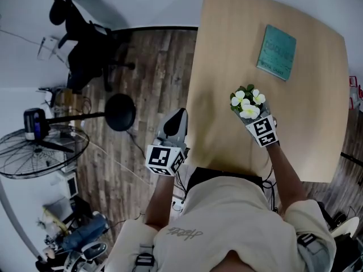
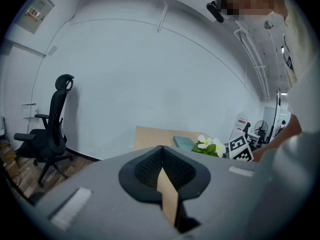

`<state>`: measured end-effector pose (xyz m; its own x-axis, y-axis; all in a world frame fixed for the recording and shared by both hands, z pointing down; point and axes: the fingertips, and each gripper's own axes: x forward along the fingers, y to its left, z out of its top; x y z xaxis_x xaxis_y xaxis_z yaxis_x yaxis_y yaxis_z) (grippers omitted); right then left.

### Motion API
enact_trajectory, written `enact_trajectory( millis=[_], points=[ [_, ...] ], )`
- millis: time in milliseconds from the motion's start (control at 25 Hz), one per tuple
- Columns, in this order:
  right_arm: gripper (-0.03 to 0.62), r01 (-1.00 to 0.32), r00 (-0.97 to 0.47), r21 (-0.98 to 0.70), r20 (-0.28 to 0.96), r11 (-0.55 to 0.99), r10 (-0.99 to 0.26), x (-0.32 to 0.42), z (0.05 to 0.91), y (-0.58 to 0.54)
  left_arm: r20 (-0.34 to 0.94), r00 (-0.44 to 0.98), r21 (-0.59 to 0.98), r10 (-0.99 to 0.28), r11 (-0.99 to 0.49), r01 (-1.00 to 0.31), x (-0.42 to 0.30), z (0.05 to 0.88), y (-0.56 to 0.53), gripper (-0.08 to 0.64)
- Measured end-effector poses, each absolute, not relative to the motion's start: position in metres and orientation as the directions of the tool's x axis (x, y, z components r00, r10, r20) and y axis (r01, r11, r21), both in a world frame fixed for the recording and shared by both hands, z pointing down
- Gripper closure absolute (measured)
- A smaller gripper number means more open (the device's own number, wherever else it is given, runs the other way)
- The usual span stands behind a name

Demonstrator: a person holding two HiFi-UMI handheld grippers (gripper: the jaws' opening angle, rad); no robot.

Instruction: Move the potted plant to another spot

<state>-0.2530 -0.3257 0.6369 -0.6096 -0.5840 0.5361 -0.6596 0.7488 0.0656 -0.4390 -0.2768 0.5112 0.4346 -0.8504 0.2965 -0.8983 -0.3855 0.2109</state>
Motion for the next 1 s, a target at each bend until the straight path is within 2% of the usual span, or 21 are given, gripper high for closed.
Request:
enact_trajectory(
  millis=[560,1000],
  points=[
    [0.252,-0.641,-0.620,0.030,0.569,0.767,-0.540,-0.328,0.698,-0.370,0.352,0.423,0.230,-0.835,-0.361,-0.904,-0.490,0.538,-0.292,0.540],
    [0.252,-0.644,-0.591,0.058,0.596,0.763,-0.544,-0.348,0.721,-0.382,0.363,0.414,0.241,-0.835,-0.345,-0.907,-0.510,0.545,-0.295,0.540]
  ],
)
